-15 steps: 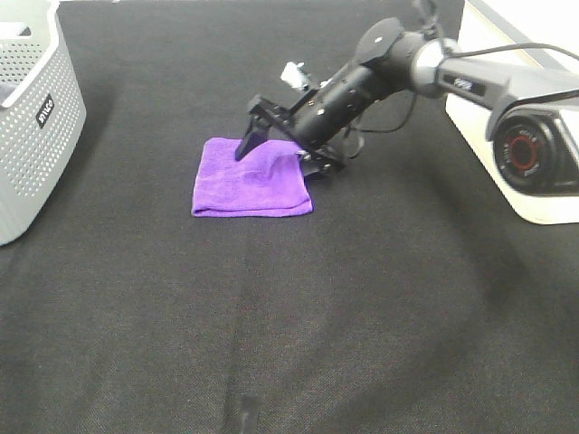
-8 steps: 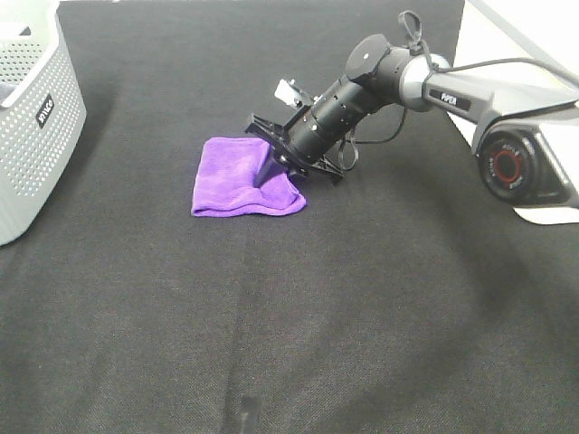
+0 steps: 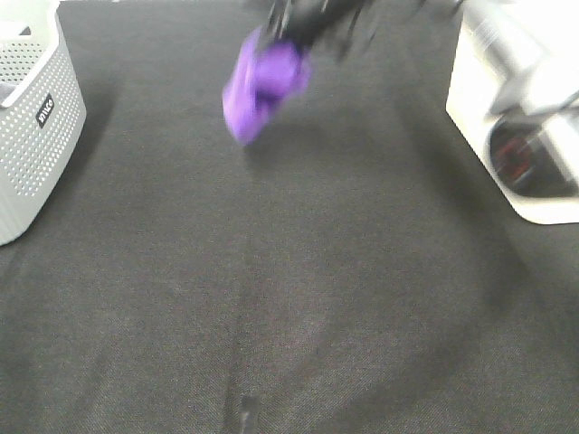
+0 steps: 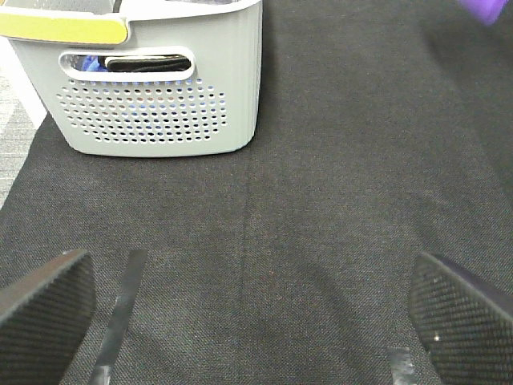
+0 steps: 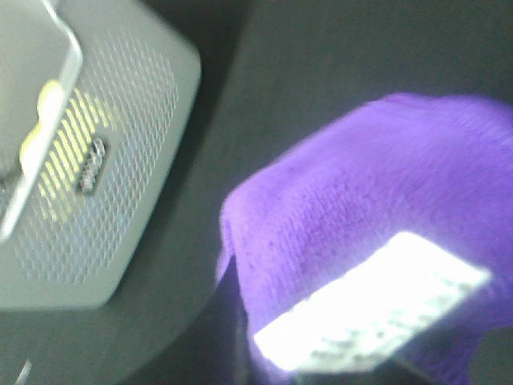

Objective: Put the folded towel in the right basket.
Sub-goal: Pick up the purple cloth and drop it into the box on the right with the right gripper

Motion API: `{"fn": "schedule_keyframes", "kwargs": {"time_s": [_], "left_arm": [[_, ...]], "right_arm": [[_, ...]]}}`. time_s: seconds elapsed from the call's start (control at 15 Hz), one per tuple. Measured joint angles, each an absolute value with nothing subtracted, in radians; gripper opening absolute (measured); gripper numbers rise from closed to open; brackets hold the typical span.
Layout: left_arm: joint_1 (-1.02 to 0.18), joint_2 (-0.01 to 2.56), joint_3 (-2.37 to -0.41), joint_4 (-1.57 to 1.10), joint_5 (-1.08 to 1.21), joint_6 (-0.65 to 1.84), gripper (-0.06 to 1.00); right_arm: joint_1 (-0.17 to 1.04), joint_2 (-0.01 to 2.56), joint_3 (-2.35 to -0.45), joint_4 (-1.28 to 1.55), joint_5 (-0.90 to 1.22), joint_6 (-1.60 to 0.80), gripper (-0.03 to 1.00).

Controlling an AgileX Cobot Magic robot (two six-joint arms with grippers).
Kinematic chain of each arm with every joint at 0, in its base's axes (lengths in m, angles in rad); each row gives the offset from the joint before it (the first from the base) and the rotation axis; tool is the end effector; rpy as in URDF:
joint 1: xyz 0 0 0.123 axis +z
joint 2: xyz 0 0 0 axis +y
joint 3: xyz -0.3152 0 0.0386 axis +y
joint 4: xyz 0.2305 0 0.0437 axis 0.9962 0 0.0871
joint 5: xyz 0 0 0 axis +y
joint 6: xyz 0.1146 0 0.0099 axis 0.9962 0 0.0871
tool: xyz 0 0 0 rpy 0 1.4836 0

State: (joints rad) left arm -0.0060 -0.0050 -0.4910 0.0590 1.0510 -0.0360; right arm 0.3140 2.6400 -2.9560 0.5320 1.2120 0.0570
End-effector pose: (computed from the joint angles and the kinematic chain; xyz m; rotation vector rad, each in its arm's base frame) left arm -0.0309 0.0061 0.2563 -0.0328 2.0372 0.0442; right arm 0.5290 0.2292 0.2843 -0.3194 2.3510 0.8595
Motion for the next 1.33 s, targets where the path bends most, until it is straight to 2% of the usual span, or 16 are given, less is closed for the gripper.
{"fn": "schedule_keyframes", "kwargs": {"time_s": [0.2,0.27,0.47,0.8,1.13,1.2,1.27,1.33], "left_arm": [[-0.006,-0.005,-0.491,0.059,1.051,-0.036,0.99],[-0.006,-0.005,-0.491,0.059,1.051,-0.036,0.99],[-0.006,-0.005,-0.491,0.059,1.051,-0.036,0.99],[-0.006,-0.005,-0.491,0.059,1.051,-0.036,0.99],[-0.006,-0.005,-0.491,0.059,1.051,-0.036,0.99],[-0.006,-0.005,-0.491,0.059,1.051,-0.036,0.99],[-0.006,-0.005,-0.491,0.059,1.051,-0.036,0.99],[-0.006,-0.005,-0.491,0.059,1.051,-0.036,0.99]], "right_arm": [[0.193,2.479,-2.956,0.423,1.213,0.046,0.04],[0.193,2.479,-2.956,0.423,1.213,0.046,0.04],[0.033,2.35,-2.949,0.299,1.212,-0.081,0.04],[-0.187,2.336,-2.835,0.26,1.22,-0.184,0.04],[-0.202,2.338,-2.677,0.132,1.224,-0.288,0.06],[-0.202,2.338,-2.646,0.121,1.224,-0.277,0.12],[-0.202,2.338,-2.633,0.111,1.225,-0.252,0.43],[-0.202,2.338,-2.626,0.098,1.225,-0.227,0.69]]}}
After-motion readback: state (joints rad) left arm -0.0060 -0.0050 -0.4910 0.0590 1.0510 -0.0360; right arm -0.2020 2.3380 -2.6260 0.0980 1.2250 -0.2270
